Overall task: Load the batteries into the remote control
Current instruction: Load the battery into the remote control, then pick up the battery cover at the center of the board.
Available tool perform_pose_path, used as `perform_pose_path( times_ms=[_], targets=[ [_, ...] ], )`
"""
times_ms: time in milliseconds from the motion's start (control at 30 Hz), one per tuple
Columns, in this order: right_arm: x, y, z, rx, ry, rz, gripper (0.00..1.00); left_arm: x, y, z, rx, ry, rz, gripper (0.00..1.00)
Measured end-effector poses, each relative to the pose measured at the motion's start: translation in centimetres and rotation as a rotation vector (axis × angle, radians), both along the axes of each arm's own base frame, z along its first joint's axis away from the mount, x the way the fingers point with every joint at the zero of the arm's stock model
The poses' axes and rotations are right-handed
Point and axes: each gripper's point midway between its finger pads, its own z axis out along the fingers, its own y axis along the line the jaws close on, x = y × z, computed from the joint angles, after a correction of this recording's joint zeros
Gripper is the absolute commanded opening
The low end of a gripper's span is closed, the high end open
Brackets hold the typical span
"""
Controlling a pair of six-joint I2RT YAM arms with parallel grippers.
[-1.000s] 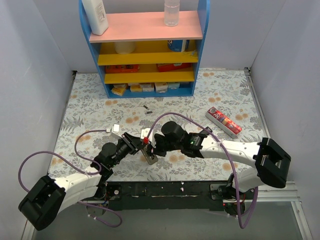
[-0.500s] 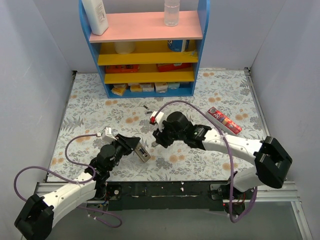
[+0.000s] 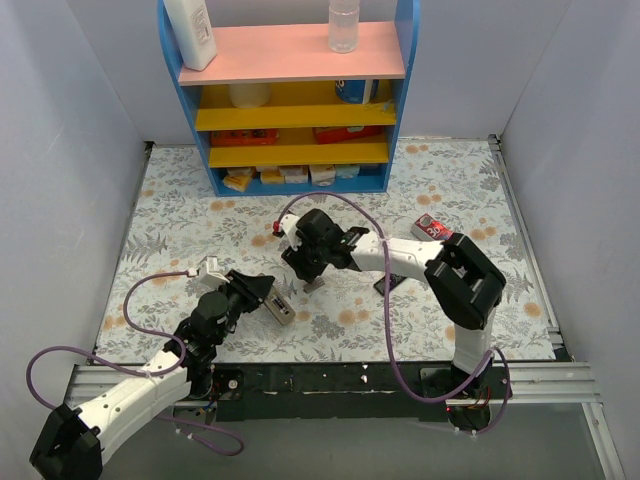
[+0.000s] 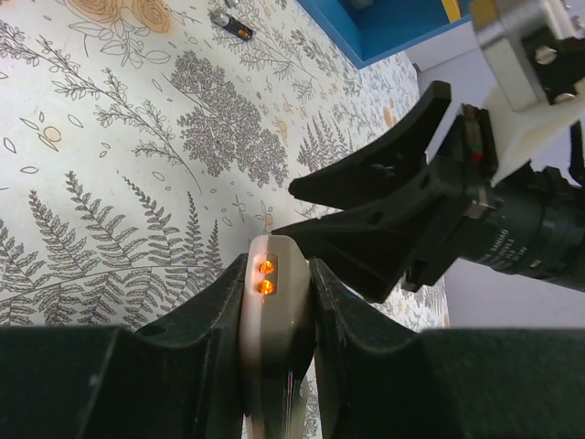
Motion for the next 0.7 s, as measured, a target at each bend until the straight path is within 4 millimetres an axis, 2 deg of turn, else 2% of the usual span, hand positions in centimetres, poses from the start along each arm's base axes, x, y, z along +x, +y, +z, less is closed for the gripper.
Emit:
perform_pose_path(
  times_ms=[167, 400, 700],
  targets=[
    [0.6, 1.3, -1.3, -0.014, 0.028, 0.011, 0.54, 0.0, 0.4, 0.3, 0.004, -0.013, 0.014, 0.0],
    [-0.5, 1.4, -3.3, -0.051, 0.106, 0.043, 0.5, 0.0, 0.4, -0.3, 0.026, 0.002, 0.014, 0.0],
    [-1.7, 1.2, -3.3, -0.043, 0.145, 0.064, 0.46, 0.0, 0.3, 0.1, 0.01, -0.01, 0.01, 0.0]
  ],
)
